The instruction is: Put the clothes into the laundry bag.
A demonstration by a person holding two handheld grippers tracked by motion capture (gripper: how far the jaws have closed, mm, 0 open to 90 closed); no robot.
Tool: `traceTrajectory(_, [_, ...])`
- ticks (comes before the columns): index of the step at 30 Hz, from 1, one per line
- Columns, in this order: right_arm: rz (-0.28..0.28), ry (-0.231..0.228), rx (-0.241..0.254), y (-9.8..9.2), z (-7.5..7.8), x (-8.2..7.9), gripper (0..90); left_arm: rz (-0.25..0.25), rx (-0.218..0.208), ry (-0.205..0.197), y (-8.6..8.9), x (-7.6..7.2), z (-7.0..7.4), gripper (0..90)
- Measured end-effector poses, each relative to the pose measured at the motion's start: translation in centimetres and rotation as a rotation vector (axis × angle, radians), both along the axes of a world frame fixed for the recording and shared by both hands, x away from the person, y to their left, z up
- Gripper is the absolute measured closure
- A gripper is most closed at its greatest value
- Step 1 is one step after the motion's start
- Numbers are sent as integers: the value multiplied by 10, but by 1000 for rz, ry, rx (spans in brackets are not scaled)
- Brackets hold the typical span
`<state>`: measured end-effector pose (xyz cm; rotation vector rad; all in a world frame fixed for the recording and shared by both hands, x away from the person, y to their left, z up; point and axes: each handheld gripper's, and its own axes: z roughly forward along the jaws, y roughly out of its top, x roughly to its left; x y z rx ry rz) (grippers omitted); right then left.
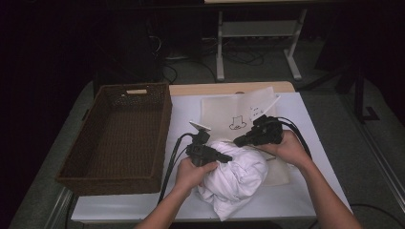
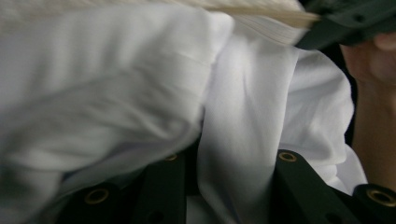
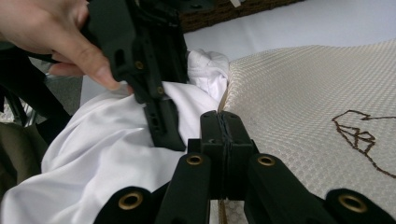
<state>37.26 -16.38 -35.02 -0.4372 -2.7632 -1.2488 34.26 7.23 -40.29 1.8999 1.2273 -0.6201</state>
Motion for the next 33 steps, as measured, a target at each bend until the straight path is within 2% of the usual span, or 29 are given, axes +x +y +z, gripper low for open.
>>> traceTrajectory(2, [1,3,7,0,1,0,888,-4,1,-13,-2,-3,5,744])
traceTrajectory(6, [10,3,14,2,2,-1,888,-40,-4,21,-8,-4,2,742])
traceTrajectory(9, [20,-1,4,5,3,-4,889,-21,22,-20,-11,-7,5,744])
traceTrajectory(12, [20,-4,7,4,4,-5,889,16,28,-39,-12,-9,10,746])
traceTrajectory(14, [27,-8,7,4,7,-7,889,21,56,-62,-14,-10,14,746])
traceTrajectory(16, [32,-14,4,4,10,-10,889,27,102,-90,-18,-11,18,746])
traceTrajectory(18, [37,-21,-2,4,13,-12,889,53,130,-102,-20,-10,19,747])
traceTrajectory(20, [36,-28,-7,5,14,-14,889,90,129,-110,-19,-6,17,747])
traceTrajectory(23, [29,-29,-19,5,11,-14,889,153,90,-93,-16,0,10,745])
traceTrajectory(26, [24,-24,-24,5,6,-13,889,199,70,-95,-16,0,6,742])
traceTrajectory(30, [17,-16,-31,3,0,-11,889,203,60,-112,-16,-4,3,708])
traceTrajectory(33, [10,-7,-19,-3,-1,-11,889,171,52,-105,-14,-10,7,625])
